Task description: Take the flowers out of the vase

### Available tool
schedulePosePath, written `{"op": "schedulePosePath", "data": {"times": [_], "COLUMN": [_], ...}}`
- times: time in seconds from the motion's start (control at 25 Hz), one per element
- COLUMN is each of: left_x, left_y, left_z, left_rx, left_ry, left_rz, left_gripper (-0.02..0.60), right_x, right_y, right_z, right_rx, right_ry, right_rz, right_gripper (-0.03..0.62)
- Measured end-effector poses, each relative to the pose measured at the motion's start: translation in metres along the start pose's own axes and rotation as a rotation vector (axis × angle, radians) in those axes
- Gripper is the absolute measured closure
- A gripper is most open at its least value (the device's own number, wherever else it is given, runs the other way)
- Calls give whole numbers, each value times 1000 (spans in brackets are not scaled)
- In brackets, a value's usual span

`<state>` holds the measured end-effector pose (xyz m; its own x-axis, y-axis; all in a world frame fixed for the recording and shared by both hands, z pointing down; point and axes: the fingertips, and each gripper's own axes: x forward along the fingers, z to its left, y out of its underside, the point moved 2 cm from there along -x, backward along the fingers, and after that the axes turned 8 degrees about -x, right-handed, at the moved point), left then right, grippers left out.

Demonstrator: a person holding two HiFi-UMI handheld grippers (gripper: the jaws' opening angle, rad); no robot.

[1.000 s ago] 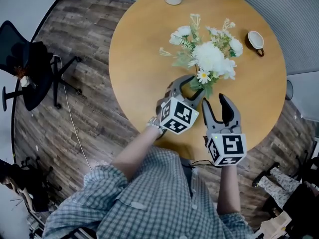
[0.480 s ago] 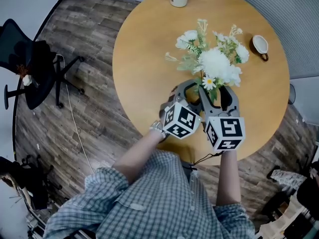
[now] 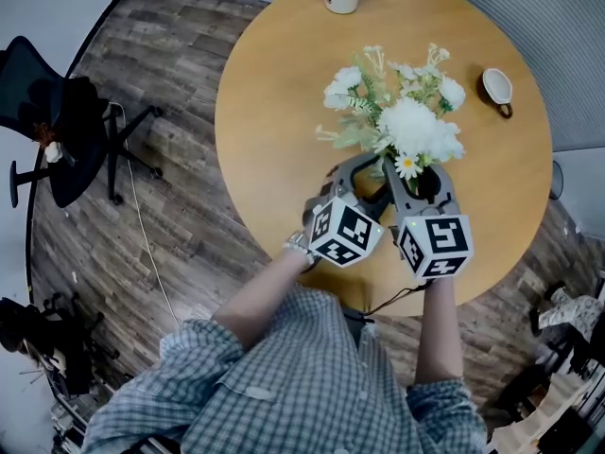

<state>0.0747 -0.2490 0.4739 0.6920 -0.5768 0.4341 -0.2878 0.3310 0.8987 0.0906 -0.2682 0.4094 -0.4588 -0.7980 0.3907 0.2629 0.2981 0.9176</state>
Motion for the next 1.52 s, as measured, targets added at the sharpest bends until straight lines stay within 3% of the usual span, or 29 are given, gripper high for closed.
{"op": "schedulePosePath", "data": {"times": [0.12, 0.36, 0.92, 1.52], "left_x": [-1, -3, -1, -4], "left_y": [1, 2, 2, 4], "left_z": [1, 1, -1, 2], "left_rx": [-2, 2, 11, 7], "left_ry": [-1, 7, 23, 23], "left_rz": [-2, -3, -4, -2], "left_gripper": [354, 354, 354, 354], "right_x": [0, -3, -19, -53], "right_y": [1, -1, -30, -90], "right_z": [1, 3, -10, -22], "right_rx": [19, 80, 122, 166], "right_ry": [9, 6, 31, 90], "right_rz": [-12, -37, -111, -248], "right_gripper": [490, 528, 531, 531]}}
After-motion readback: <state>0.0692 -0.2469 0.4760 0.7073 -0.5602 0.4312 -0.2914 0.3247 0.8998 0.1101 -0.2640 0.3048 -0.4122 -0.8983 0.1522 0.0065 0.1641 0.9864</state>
